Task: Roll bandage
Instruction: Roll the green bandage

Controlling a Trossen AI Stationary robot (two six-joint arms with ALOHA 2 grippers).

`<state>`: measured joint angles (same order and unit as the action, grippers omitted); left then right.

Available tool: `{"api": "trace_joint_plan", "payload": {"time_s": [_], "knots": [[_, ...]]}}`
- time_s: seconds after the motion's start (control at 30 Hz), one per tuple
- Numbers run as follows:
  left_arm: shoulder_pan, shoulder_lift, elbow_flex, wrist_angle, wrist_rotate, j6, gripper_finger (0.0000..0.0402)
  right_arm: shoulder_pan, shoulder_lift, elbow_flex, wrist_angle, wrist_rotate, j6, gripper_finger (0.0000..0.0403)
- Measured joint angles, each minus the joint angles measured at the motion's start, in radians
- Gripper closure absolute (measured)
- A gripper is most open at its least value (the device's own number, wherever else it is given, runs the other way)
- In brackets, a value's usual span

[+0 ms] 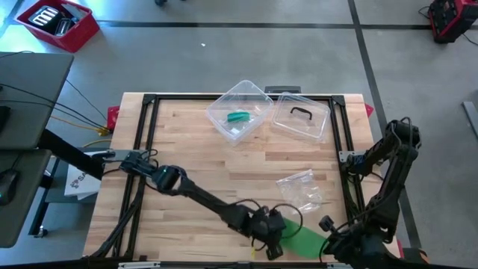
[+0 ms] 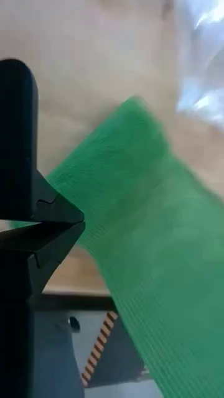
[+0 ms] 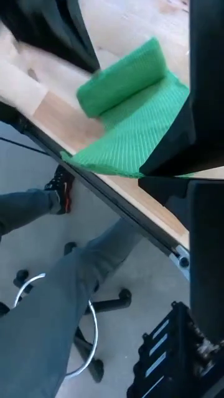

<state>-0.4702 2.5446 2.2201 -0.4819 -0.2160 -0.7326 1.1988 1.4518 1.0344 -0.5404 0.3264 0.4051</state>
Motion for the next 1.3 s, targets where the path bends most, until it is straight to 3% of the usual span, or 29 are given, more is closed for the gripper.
{"api": "trace_joint_plan", "payload": {"time_s": [0.27,0.43,0.83,1.03,1.3], "knots": [[0.012,0.075,0.006,0.064,-0.033,-0.077,0.0402,0.008,0.001,0.004,0.075,0.038,-0.013,0.0403],[0.023,0.084,0.006,0.044,-0.037,-0.104,0.0402,0.033,0.048,0.104,0.062,0.075,-0.028,0.0403],[0.027,0.086,0.003,0.03,-0.076,-0.088,0.0402,0.1,0.216,0.501,-0.309,0.25,-0.046,0.0403],[0.017,0.077,0.0,0.055,-0.103,-0.043,0.0402,-0.006,0.223,0.499,-0.358,0.288,-0.087,0.0403],[-0.001,0.042,-0.003,-0.008,-0.157,-0.007,0.0402,-0.182,0.224,0.411,-0.332,0.186,-0.203,0.0403]]}}
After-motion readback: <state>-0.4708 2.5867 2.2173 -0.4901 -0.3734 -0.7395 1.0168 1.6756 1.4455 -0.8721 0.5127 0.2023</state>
